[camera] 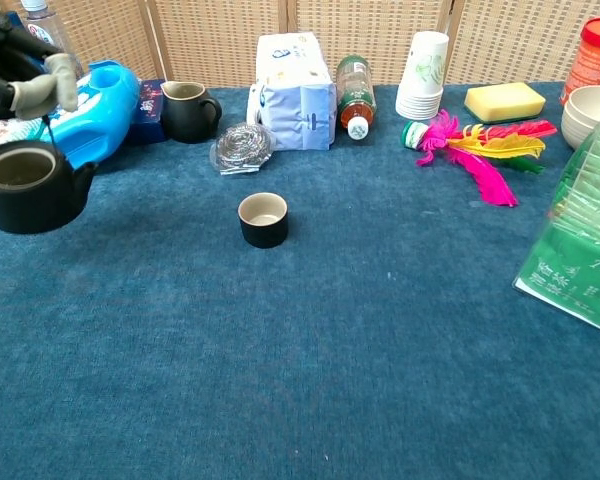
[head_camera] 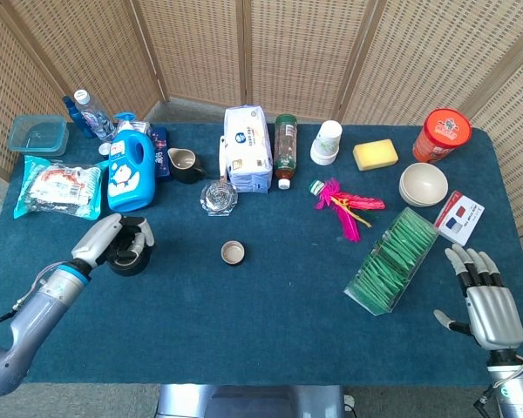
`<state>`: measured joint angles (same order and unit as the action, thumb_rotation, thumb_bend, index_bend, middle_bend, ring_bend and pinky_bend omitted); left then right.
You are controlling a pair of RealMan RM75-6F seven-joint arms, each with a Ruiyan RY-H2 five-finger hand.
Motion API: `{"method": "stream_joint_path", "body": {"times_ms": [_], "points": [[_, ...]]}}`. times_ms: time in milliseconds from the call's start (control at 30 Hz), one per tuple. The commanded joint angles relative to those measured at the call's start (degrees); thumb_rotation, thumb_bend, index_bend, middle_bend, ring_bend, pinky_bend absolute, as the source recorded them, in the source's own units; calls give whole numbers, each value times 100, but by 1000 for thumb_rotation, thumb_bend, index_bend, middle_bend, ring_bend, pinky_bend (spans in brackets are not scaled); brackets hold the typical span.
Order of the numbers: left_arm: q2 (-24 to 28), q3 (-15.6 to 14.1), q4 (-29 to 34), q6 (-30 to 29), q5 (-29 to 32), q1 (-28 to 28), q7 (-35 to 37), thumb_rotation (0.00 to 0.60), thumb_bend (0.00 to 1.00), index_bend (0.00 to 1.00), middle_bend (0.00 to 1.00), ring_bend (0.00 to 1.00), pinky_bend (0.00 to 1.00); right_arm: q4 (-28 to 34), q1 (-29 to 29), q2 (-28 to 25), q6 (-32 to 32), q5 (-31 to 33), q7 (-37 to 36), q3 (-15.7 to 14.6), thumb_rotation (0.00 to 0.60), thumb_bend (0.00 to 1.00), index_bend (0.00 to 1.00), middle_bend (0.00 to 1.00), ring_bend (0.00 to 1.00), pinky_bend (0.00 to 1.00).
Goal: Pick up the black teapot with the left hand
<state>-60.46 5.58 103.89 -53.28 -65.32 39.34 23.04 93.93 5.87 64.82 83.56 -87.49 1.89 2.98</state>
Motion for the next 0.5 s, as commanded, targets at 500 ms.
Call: {"method": "stream_joint_path", "body": {"times_ms": [500], "points": [[-5,264,102,317,-22,576,-1772,600,581,634,759,786,972,-9,5,36,-7,25,101,7,600,0,0,0,0,0]]}}
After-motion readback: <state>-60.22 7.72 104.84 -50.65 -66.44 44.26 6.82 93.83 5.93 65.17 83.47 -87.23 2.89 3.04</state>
